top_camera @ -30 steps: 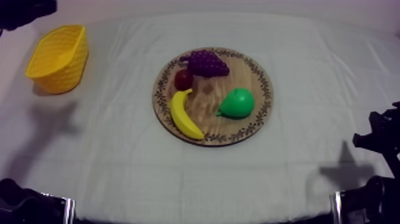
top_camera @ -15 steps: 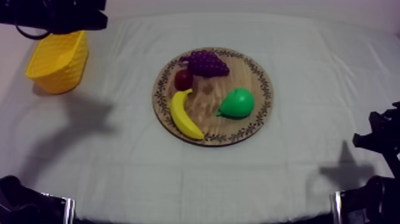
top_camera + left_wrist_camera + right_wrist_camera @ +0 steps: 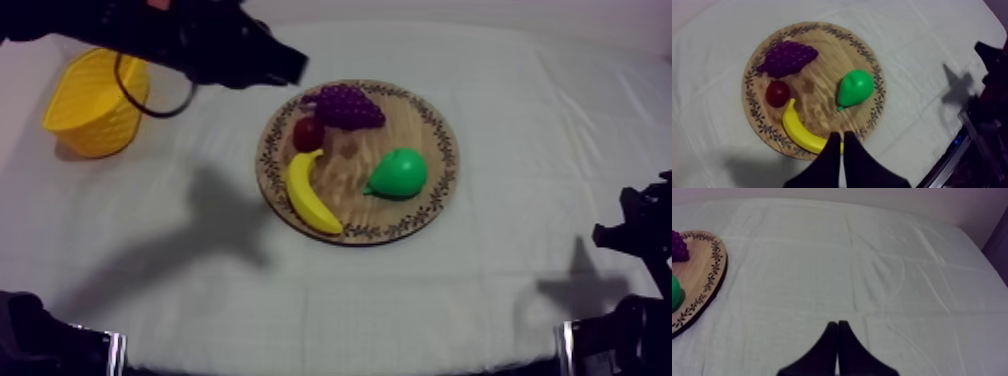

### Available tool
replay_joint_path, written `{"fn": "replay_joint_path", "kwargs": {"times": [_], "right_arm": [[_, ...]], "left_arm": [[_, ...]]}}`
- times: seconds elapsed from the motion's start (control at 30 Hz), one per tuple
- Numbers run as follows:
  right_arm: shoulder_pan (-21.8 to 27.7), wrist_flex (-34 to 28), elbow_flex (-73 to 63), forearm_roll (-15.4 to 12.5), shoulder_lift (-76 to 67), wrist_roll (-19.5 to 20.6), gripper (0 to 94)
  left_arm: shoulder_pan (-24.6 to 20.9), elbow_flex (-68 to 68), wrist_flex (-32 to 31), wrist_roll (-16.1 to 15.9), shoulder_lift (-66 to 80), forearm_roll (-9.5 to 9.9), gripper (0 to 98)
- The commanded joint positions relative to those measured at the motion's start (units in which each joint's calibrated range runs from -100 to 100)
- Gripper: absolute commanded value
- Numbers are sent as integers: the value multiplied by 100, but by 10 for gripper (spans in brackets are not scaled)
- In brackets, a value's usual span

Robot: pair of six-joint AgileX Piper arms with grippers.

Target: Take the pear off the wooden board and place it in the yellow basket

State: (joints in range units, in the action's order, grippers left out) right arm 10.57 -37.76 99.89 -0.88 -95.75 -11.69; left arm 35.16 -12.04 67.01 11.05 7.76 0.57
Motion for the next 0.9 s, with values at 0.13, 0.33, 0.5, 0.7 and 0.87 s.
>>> {"fn": "replay_joint_path", "kwargs": {"times": [0.13, 0.33, 0.5, 0.7, 0.87], "right_arm": [[0, 2, 0, -2, 0, -1, 4], [0, 2, 0, -2, 0, -1, 4], [0, 2, 0, -2, 0, -1, 4], [0, 2, 0, -2, 0, -1, 4], [0, 2, 0, -2, 0, -1, 4]], "left_arm": [[357, 741, 259, -287, -533, 157, 0], [617, 1432, 658, -500, -907, 496, 3], [698, 1846, 967, -598, -1222, 602, 233], [753, 2049, 1206, -757, -1642, 634, 755], [758, 2292, 1377, -874, -2092, 651, 914]]}}
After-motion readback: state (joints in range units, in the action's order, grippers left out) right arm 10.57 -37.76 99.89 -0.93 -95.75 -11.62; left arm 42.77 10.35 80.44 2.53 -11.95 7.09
